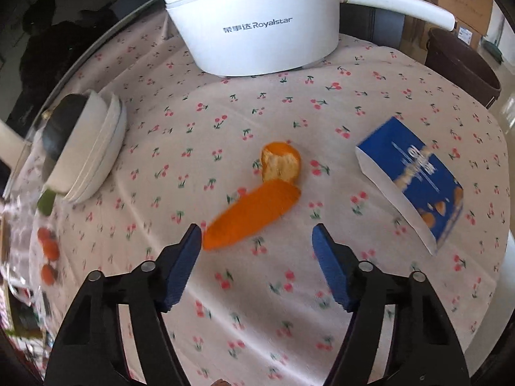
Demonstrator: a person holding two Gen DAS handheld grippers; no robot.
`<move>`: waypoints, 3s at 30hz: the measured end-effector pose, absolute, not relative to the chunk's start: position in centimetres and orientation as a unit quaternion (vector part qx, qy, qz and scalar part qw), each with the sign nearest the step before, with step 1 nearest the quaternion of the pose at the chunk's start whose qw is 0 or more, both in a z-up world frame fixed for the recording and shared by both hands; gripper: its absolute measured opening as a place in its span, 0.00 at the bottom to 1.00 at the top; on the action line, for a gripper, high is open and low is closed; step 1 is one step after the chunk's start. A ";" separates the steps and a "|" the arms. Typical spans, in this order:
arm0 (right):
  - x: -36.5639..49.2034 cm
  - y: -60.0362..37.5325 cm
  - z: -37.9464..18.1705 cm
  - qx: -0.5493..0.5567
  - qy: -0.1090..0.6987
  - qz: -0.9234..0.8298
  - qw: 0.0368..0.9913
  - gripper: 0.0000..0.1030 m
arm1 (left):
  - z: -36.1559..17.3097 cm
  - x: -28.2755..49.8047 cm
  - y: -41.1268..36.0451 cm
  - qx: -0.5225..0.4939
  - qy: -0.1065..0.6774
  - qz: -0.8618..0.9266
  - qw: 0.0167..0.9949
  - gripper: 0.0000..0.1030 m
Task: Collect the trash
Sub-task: 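Move the left tool to the table and grasp the orange peel, then lift the orange peel with the left tool while the right tool grasps the blue biscuit box, then carry the peel and biscuit box to the bin and open both tools to drop them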
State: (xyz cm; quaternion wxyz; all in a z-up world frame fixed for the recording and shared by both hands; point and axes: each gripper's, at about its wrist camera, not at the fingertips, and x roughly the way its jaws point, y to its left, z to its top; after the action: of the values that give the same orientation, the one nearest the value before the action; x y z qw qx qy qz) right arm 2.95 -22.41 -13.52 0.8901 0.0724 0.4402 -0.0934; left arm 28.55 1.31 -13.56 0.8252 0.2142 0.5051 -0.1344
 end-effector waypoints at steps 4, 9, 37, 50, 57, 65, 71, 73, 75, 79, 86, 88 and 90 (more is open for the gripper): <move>3.4 -21.5 -13.4 0.060 0.437 -0.082 0.894 0.92 | -14.3 30.2 1.1 0.217 0.513 -0.165 0.814 0.56; 4.2 -20.4 -13.4 0.043 0.438 -0.068 0.895 0.92 | -14.2 31.5 1.1 0.197 0.524 -0.207 0.802 0.37; 26.7 -8.6 -15.3 -0.007 0.537 0.044 0.842 0.84 | -4.7 18.9 10.4 -0.117 0.422 -0.098 0.893 0.14; 25.0 -10.0 -12.0 0.028 0.507 0.055 0.860 0.54 | -4.6 17.8 10.1 -0.115 0.409 -0.085 0.901 0.14; 21.9 -11.9 -5.9 0.031 0.444 0.052 0.894 0.54 | -1.9 16.1 8.8 -0.114 0.380 -0.097 0.913 0.14; 15.5 -15.3 -0.4 0.027 0.362 0.032 0.931 0.54 | 1.4 13.3 6.8 -0.105 0.340 -0.114 0.927 0.14; 8.5 -18.4 -0.1 0.025 0.323 0.020 0.946 0.54 | 3.2 11.2 4.5 -0.092 0.313 -0.132 0.936 0.14; 6.7 -19.2 -0.6 0.028 0.320 0.014 0.947 0.54 | 3.4 10.0 3.6 -0.095 0.305 -0.146 0.936 0.14; 4.8 -20.0 -1.5 0.034 0.321 0.007 0.946 0.54 | 3.1 9.0 2.8 -0.103 0.304 -0.158 0.934 0.14; 1.3 -21.2 -3.4 0.035 0.317 -0.012 0.948 0.54 | 2.4 7.3 0.5 -0.098 0.312 -0.190 0.926 0.14; -2.3 -22.8 -7.3 0.047 0.319 -0.037 0.946 0.75 | 1.7 4.5 -3.3 -0.079 0.316 -0.239 0.915 0.14; -2.6 -23.3 -7.5 0.051 0.319 -0.041 0.945 0.75 | 1.3 4.1 -4.1 -0.072 0.318 -0.247 0.913 0.14; -3.0 -23.9 -7.3 0.053 0.310 -0.052 0.948 0.77 | 0.8 3.6 -5.0 -0.064 0.322 -0.257 0.909 0.14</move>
State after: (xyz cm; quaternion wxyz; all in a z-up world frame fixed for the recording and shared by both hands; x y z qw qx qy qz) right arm -3.05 -23.89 -7.29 0.9478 0.0532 0.3099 -0.0521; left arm 3.58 -5.04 0.85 0.9090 -0.0639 0.3221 -0.2568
